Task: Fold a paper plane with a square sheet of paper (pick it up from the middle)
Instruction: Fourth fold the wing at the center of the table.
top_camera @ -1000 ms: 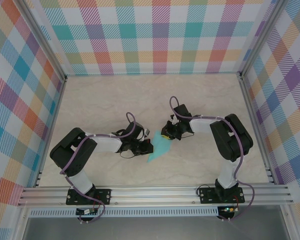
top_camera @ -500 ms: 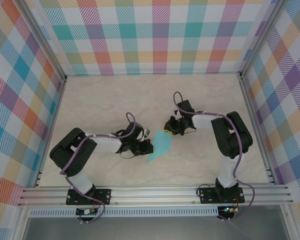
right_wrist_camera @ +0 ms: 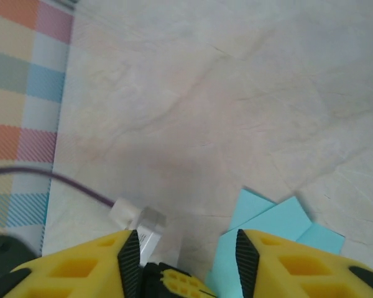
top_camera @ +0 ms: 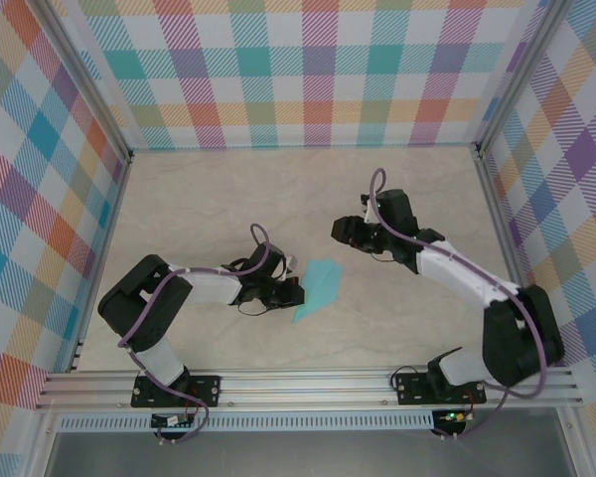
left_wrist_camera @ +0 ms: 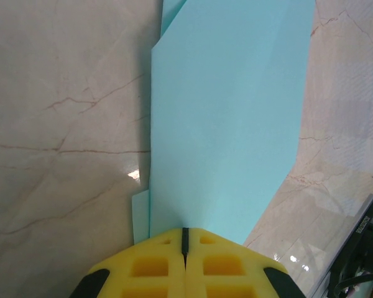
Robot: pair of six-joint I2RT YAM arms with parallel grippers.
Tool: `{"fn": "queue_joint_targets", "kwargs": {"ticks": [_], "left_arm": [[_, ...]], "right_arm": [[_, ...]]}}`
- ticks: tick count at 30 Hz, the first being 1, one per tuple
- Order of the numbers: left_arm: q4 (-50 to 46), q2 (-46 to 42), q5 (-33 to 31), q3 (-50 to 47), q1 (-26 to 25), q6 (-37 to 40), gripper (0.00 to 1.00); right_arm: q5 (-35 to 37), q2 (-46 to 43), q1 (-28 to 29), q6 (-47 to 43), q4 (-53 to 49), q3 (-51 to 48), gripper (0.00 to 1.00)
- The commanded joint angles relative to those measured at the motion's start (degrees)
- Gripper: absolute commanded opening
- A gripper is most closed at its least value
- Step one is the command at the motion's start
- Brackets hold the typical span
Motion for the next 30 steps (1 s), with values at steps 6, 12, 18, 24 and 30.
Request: {"fn": "queue_joint_targets", "kwargs": {"ticks": [6,12,18,24,30], "left_arm": [[-11.1,2.5,-9.0,-3.0,-0.3,1.3,0.0],[-11.2,2.5,-9.2,-2.5,-0.3,1.1,0.0],[-11.8,2.8,-8.9,-2.0,-0.3,1.7,0.0],[-12.3,2.2,-9.2,-2.0,-0.3,1.9,0.0],[-12.1,2.6,-9.1,-2.0,-0.3,1.8,0.0]], "right_arm": [[4.4,2.0,3.2,-8.2,0.8,-7.4,0.7],[3.2,6.7,6.1,4.0,9.3,-10.8,0.71],[3.9,12.4,11.1,8.0,13.6,-9.3,0.55],[5.1,15.5,12.7,10.0,14.6,-8.1,0.33],[3.0,19.4,12.7,10.7,15.8,-7.1,0.17]]}}
